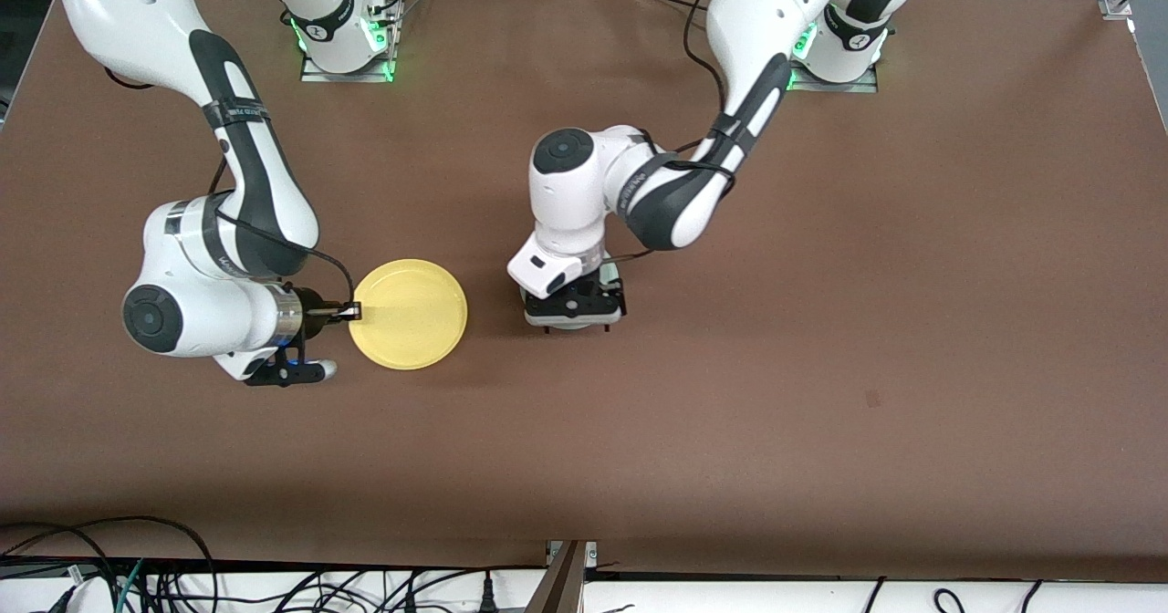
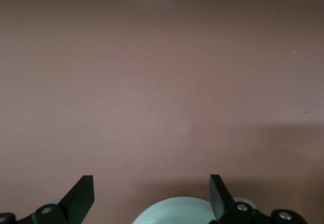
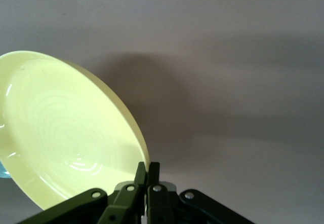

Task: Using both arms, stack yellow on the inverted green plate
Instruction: 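Carry the yellow plate over green with the right gripper while the left withdraws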

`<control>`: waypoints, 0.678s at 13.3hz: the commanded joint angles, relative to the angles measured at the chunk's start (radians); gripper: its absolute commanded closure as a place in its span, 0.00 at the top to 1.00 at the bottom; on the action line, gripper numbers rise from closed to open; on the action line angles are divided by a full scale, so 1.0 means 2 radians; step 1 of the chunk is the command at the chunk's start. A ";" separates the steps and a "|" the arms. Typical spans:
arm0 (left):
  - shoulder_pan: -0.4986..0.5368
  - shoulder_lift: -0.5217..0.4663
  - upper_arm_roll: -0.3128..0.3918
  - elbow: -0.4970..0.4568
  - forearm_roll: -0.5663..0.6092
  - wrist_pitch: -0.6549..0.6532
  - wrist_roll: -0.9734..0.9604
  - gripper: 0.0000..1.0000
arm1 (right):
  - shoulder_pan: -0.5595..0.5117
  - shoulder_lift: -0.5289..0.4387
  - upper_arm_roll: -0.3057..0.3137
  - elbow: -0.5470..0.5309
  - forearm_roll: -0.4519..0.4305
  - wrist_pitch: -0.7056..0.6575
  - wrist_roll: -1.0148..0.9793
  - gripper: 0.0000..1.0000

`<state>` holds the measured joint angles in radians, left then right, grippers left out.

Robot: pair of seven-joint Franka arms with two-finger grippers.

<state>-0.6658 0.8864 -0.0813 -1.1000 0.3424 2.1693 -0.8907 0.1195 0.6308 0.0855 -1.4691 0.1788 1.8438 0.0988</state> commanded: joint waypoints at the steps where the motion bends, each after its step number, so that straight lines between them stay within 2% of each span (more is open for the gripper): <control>1: 0.024 -0.045 -0.006 -0.019 -0.036 -0.056 0.074 1.00 | -0.002 -0.014 0.042 -0.032 0.007 0.024 0.070 0.00; 4: 0.051 -0.088 -0.007 -0.020 -0.052 -0.129 0.110 1.00 | -0.002 -0.029 0.097 -0.095 0.007 0.112 0.143 0.00; 6: 0.093 -0.119 -0.005 -0.021 -0.113 -0.166 0.189 1.00 | -0.001 -0.031 0.129 -0.132 0.007 0.175 0.181 0.00; 7: 0.113 -0.134 -0.005 -0.021 -0.125 -0.188 0.227 1.00 | 0.001 -0.031 0.142 -0.142 0.007 0.195 0.200 0.00; 9: 0.156 -0.162 -0.006 -0.021 -0.143 -0.235 0.280 1.00 | 0.020 -0.031 0.147 -0.156 0.007 0.222 0.223 0.00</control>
<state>-0.4296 0.6373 -0.0780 -1.0993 0.1091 1.7649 -0.4383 0.1396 0.6180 0.3710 -1.7112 0.1819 2.2379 0.5005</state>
